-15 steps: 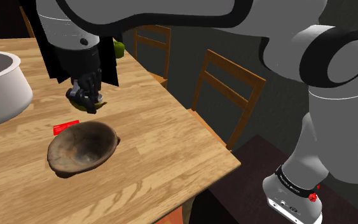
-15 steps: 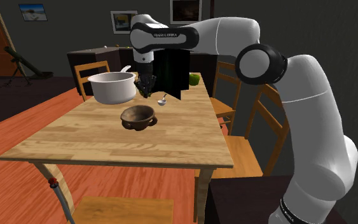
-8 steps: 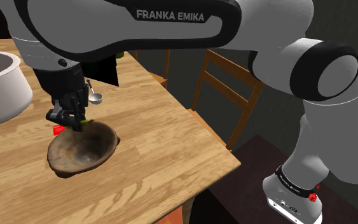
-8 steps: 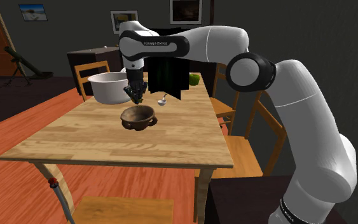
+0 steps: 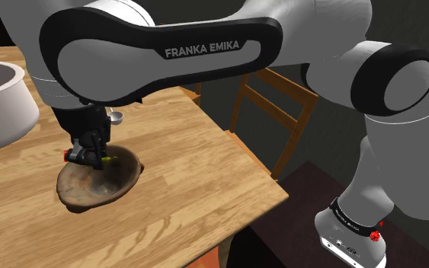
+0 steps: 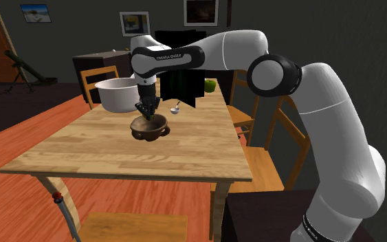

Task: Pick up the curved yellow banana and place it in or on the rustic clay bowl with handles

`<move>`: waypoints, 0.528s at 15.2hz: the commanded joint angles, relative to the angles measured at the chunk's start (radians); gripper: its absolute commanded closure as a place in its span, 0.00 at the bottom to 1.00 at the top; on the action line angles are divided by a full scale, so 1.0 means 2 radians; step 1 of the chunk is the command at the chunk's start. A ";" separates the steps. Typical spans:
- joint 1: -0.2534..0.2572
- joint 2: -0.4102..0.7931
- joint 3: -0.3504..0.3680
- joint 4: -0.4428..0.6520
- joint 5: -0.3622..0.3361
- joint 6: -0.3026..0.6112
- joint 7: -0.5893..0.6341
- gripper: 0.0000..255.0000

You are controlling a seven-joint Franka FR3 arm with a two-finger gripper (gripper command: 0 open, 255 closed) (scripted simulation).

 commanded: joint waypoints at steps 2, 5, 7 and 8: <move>-0.001 -0.001 0.000 -0.006 0.000 0.005 0.001 1.00; -0.001 -0.001 0.000 -0.006 0.000 0.005 0.001 1.00; -0.001 -0.001 0.000 -0.005 0.000 0.005 0.001 1.00; -0.001 -0.001 0.000 -0.005 0.000 0.005 0.001 0.00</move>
